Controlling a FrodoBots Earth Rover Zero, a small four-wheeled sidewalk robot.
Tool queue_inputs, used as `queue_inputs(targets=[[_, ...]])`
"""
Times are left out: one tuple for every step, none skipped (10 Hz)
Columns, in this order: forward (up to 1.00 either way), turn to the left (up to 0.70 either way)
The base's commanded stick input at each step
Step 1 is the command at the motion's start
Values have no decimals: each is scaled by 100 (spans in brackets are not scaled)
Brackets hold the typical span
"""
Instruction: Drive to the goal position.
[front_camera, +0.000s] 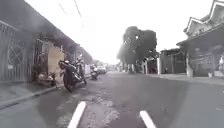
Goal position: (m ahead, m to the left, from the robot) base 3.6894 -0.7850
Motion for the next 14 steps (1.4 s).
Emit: queue_inputs(targets=[[70,0],[70,0],[70,0],[70,0],[70,0],[70,0],[70,0],[70,0],[70,0],[70,0],[70,0],[70,0],[70,0],[70,0]])
